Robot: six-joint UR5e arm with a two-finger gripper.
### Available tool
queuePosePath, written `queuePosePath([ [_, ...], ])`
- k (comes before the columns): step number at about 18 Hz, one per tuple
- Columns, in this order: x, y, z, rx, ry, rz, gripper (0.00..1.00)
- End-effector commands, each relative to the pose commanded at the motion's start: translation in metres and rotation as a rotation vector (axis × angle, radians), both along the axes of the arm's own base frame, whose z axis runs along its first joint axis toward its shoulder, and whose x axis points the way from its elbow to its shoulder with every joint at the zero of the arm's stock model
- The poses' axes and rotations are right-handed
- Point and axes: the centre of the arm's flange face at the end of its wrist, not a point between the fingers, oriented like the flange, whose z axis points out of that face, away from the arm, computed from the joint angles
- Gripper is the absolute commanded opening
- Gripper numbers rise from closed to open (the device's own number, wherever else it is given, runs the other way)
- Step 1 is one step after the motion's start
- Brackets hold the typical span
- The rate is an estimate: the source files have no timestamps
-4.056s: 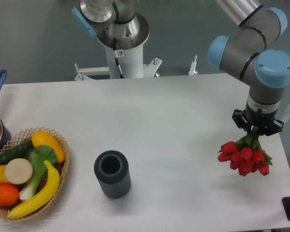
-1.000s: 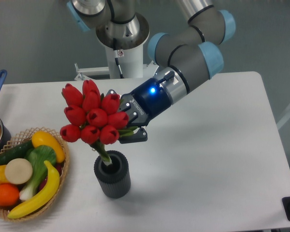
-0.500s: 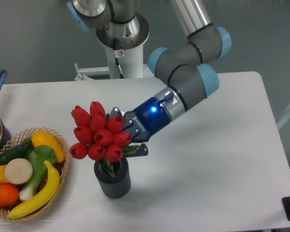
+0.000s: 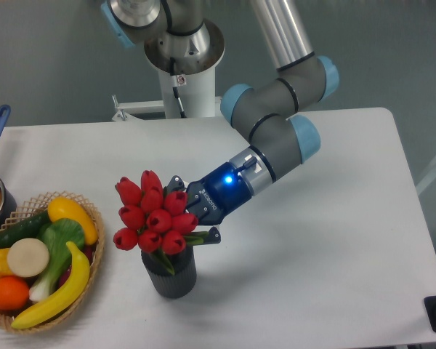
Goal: Insert the flowers into the vase
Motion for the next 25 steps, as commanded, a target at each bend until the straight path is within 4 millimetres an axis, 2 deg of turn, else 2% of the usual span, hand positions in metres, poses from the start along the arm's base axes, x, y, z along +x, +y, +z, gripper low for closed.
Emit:
queuePosePath([
  [2, -0.002, -0.002, -0.004, -0.005, -0.008, 0.005, 0.43],
  [4, -0.004, -0.008, -0.012, -0.030, -0.012, 0.018, 0.64],
  [5, -0.005, -0.011, -0.016, -0.038, -0.018, 0.023, 0.84],
  [6, -0.004, -0.015, -0.018, -0.041, -0.023, 0.027, 1.00],
  [10, -0.014, -0.027, -0.019, -0.056, -0.011, 0.057, 1.00],
  [19, -0.026, -0.070, 0.020, -0.062, 0.048, 0.141, 1.00],
  [22, -0.039, -0.087, 0.031, -0.061, 0.068, 0.181, 1.00],
  [25, -0.063, -0.112, 0.032, -0.133, 0.121, 0.250, 1.00],
])
